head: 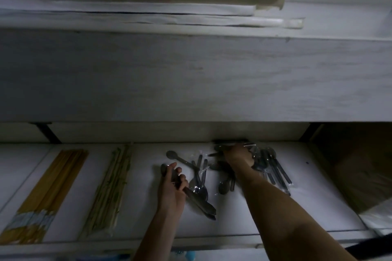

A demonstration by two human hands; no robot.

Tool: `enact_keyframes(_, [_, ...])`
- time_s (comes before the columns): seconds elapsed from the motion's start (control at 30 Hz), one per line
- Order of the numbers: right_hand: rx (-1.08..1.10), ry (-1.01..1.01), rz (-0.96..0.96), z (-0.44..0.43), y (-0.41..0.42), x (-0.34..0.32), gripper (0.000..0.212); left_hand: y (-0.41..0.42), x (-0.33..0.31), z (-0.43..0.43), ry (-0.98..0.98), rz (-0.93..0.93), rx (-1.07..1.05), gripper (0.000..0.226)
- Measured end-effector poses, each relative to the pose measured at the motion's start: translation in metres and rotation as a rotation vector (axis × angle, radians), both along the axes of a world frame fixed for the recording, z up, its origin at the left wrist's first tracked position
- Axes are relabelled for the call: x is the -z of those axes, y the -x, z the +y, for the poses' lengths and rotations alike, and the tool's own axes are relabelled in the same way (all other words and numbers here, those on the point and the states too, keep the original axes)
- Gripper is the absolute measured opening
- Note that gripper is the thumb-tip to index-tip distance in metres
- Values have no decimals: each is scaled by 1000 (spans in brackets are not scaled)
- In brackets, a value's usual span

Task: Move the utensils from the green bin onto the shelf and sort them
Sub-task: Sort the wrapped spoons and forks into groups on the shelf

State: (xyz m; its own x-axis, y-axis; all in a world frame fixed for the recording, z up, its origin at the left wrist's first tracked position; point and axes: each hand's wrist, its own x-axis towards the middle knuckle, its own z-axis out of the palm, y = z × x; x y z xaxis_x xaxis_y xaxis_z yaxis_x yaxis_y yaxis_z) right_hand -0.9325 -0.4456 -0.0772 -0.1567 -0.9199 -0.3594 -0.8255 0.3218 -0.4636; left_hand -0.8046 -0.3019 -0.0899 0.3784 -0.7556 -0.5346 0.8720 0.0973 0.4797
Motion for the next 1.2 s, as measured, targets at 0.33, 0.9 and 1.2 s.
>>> enact_keyframes(0.33, [94,-25,-18,-6,-1,7,46,-6,-4,0,18,-10,-39,19])
enact_keyframes(0.9, [134,-156,-654,-16,44,-28,37,3,-5,4,-44,37,3,17])
enact_keyframes(1.2, [-167,-186,-694,61,105,-78,25,12,-8,2,-96,177,18,12])
